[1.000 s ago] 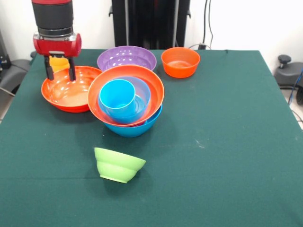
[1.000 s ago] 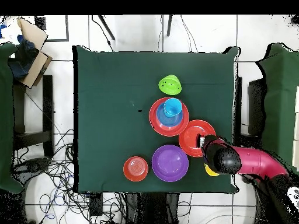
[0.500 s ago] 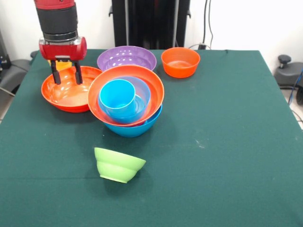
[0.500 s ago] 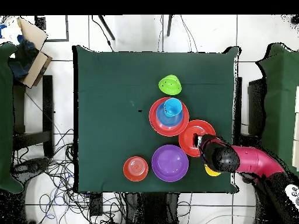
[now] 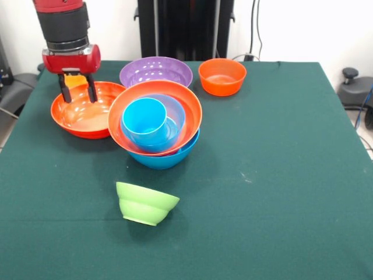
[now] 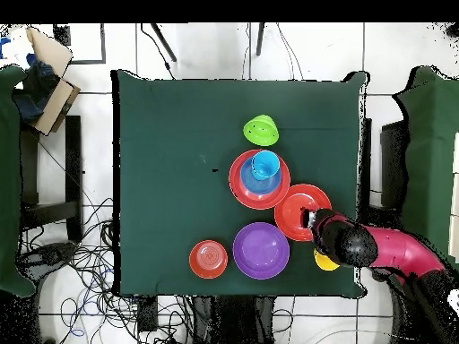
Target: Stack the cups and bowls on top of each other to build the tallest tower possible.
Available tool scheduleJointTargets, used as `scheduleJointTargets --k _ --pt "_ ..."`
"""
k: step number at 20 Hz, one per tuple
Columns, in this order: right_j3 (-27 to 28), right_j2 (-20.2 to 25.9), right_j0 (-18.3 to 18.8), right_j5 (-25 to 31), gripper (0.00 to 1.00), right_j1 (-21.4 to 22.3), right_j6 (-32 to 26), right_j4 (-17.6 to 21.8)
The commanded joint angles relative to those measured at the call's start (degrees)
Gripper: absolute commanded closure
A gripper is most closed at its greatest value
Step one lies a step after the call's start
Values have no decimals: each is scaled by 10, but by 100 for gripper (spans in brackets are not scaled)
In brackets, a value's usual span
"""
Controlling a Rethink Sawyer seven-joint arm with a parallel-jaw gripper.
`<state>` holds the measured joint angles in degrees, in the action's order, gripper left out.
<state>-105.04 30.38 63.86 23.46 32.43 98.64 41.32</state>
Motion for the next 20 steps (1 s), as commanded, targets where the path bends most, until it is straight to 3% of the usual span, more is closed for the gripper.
scheduleJointTargets --k 1,20 --pt "44 64 11 88 0 -17 -196 38" --pt "62 78 21 85 0 -47 -177 73"
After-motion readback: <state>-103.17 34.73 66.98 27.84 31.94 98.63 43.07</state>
